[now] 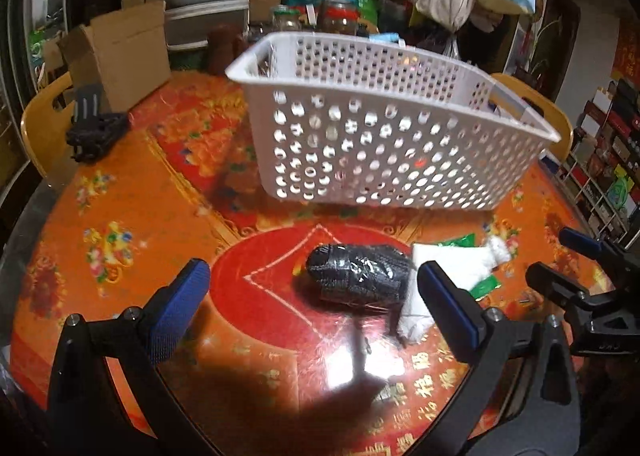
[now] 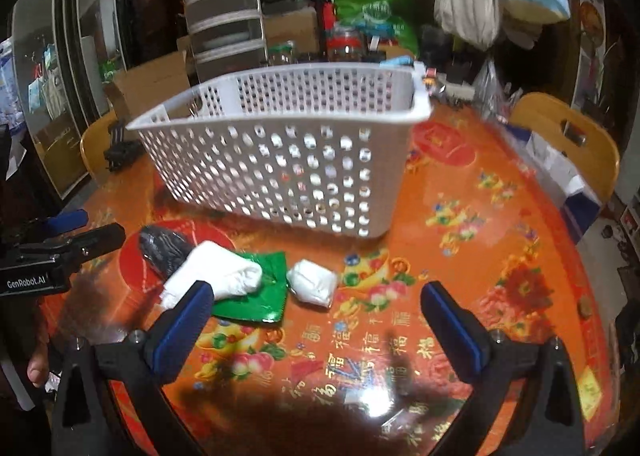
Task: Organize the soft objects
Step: 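Grasp black wrapped bundle with left gripper while right gripper grasps white cloth ball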
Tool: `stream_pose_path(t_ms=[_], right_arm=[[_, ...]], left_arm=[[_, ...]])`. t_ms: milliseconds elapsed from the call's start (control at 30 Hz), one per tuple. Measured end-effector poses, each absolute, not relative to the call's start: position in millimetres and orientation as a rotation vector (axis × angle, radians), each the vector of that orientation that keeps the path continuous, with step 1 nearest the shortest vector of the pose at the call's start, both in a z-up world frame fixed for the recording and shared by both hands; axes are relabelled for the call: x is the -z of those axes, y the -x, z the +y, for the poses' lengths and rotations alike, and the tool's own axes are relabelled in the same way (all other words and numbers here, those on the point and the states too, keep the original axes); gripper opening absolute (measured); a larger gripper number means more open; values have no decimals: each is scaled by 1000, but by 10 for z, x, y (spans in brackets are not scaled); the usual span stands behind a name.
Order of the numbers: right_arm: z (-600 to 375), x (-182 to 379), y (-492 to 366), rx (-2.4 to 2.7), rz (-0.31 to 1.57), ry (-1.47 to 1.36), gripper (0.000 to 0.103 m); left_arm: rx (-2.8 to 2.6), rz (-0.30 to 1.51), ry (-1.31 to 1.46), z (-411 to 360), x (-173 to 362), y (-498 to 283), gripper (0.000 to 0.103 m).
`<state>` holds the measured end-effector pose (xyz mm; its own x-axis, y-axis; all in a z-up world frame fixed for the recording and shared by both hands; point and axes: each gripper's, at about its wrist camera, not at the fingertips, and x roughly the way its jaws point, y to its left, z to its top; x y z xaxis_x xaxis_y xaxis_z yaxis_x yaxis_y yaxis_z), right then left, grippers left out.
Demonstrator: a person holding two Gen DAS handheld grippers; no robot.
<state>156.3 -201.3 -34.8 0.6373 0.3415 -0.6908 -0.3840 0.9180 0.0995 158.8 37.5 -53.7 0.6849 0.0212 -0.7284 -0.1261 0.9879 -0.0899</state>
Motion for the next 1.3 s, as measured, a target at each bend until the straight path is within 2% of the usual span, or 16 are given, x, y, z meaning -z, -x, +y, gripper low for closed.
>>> stream_pose_path(t_ms=[200, 333, 533, 1000, 1100, 1200, 1267, 1300], right_arm=[[-1946, 538, -1724, -408, 817, 79, 86], [-1937, 617, -1797, -401, 837, 82, 70], [-1905, 693, -1852, -408, 859, 78, 53], [-1835, 767, -1877, -403, 864, 93, 37], [-1836, 758, -1866, -395, 856, 92, 36], [-1842, 741, -1847, -382, 843, 93, 36], [-1835, 726, -1824, -375, 831, 101, 36], [-1831, 719, -1814, -373, 825, 105, 36]], left_arm=[[-71, 869, 128, 325, 786, -1831, 103], [-50, 882, 140, 325, 864, -1919, 103], [-39, 882, 150, 340, 914, -1972, 103], [-29, 875, 149, 329, 953, -1874, 102], [-43, 877, 140, 318, 963, -1897, 102], [-50, 870, 123, 290, 965, -1909, 93], [-35, 866, 121, 265, 971, -1895, 80], [-27, 866, 123, 253, 972, -1886, 71]])
